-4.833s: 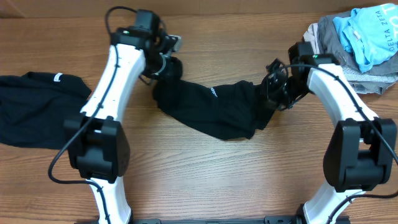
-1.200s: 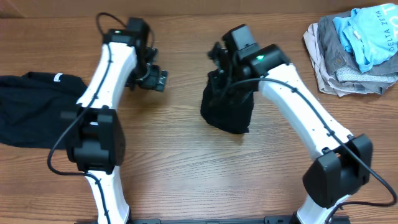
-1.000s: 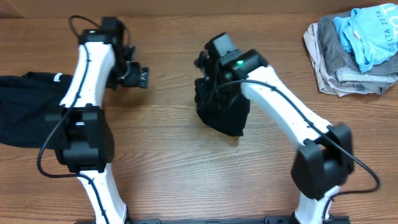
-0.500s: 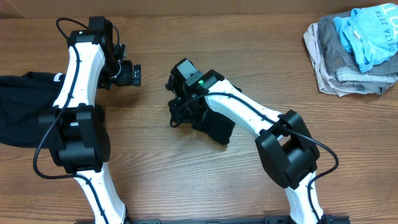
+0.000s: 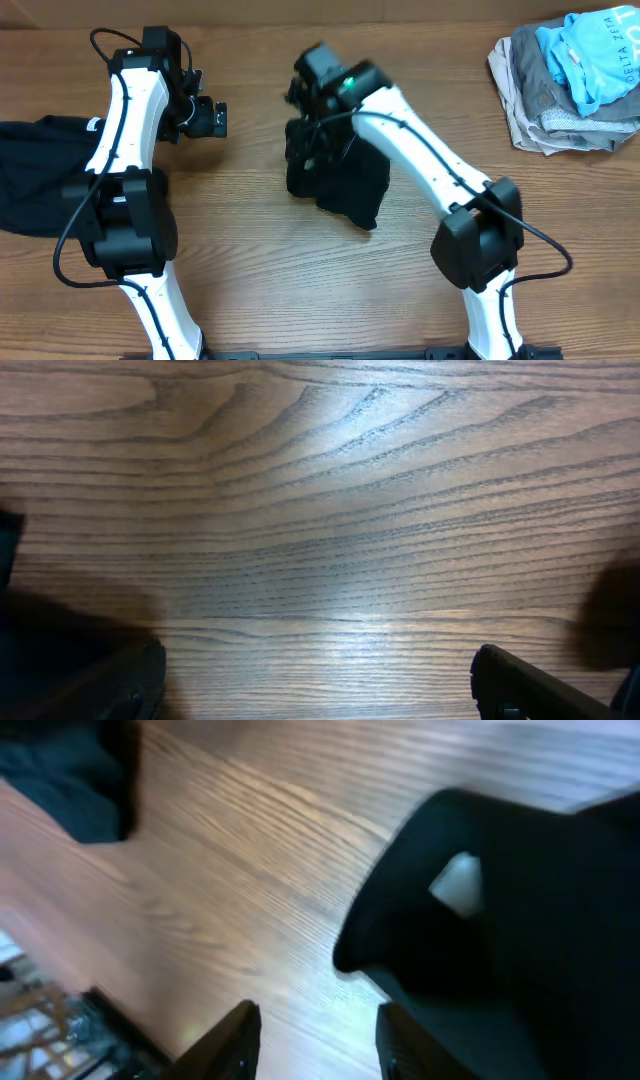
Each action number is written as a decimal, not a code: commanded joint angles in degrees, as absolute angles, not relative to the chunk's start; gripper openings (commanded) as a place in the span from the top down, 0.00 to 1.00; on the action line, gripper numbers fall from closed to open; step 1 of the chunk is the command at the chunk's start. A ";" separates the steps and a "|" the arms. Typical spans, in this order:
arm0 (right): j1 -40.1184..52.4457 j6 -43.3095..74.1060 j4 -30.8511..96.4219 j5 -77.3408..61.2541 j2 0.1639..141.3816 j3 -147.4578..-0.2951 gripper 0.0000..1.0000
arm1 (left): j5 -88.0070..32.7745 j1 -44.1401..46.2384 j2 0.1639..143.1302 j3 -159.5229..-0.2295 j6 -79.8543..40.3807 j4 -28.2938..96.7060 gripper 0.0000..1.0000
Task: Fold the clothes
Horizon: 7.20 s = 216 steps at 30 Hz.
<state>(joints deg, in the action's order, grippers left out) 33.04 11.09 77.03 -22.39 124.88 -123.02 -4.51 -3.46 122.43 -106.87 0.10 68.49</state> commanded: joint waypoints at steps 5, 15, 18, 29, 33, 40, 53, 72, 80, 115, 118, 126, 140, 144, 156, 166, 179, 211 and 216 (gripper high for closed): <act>27.57 13.45 88.16 -14.41 123.50 -130.76 0.32 | -5.39 -3.36 122.15 -107.85 -0.34 68.27 0.00; 27.03 11.81 88.31 -12.23 123.50 -120.33 0.35 | -5.41 -3.36 122.15 -107.85 0.05 68.29 0.00; 28.23 10.41 86.37 -12.19 123.52 -117.75 0.36 | -5.41 -3.36 122.15 -107.85 0.05 68.29 0.00; 29.67 10.46 69.91 -8.69 123.50 -111.77 0.96 | -5.41 -3.36 122.15 -107.85 0.03 68.31 0.00; 29.67 8.67 61.80 -7.29 123.52 -111.46 0.96 | -5.43 -3.36 122.15 -107.85 0.03 68.36 0.00; 30.28 8.64 56.71 -7.77 126.48 -111.33 0.96 | -5.45 -3.36 122.15 -107.83 0.03 68.34 0.00; 32.23 8.95 65.98 -13.98 127.85 -114.04 0.96 | -5.58 -3.36 122.15 -107.83 0.03 68.53 0.00; 25.34 12.95 71.05 -10.09 120.01 -107.18 0.75 | -5.58 -3.36 122.15 -107.83 0.03 68.53 0.00; 25.43 16.62 53.84 -13.80 120.01 -86.83 0.88 | -5.61 -3.36 122.15 -107.83 0.03 68.60 0.00; 16.32 12.21 68.66 -25.69 115.28 -90.76 0.00 | -7.53 -2.85 122.19 -107.72 1.39 68.88 0.00; 16.32 12.97 62.33 -26.04 115.31 -85.89 0.00 | -7.51 -2.85 122.19 -107.72 1.78 68.93 0.00; 17.85 19.31 43.29 -32.14 115.66 -75.22 0.00 | -7.53 -2.85 122.26 -107.72 1.78 68.88 0.00; 22.48 35.64 15.11 -40.07 115.87 -67.55 0.96 | -7.53 -2.85 122.30 -107.72 1.76 68.86 0.00; 21.23 35.64 10.20 -42.63 114.89 -67.64 0.96 | -7.53 -2.85 122.54 -107.72 1.74 68.90 0.00; 3.99 31.46 14.74 -45.36 99.57 -71.37 0.96 | -7.53 -2.85 122.58 -104.99 1.72 66.98 0.00; -12.56 27.97 14.11 -46.81 96.82 -76.71 0.96 | -7.55 -2.85 122.61 -103.59 1.69 65.95 0.00; -23.92 25.23 11.25 -37.63 100.79 -92.84 0.96 | -9.56 -2.00 122.61 -103.59 -0.27 64.18 0.00; -37.10 31.29 -6.37 -41.95 128.64 -95.72 0.38 | -10.55 4.14 122.61 -103.59 -3.44 62.78 0.00; -39.29 31.68 -4.03 -44.21 125.19 -95.72 0.24 | -10.33 4.54 122.61 -103.59 -3.44 62.70 0.00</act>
<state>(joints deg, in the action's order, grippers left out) -37.47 32.16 -4.95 -42.89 128.81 -94.19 -9.87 4.38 122.45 -104.14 -2.90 62.92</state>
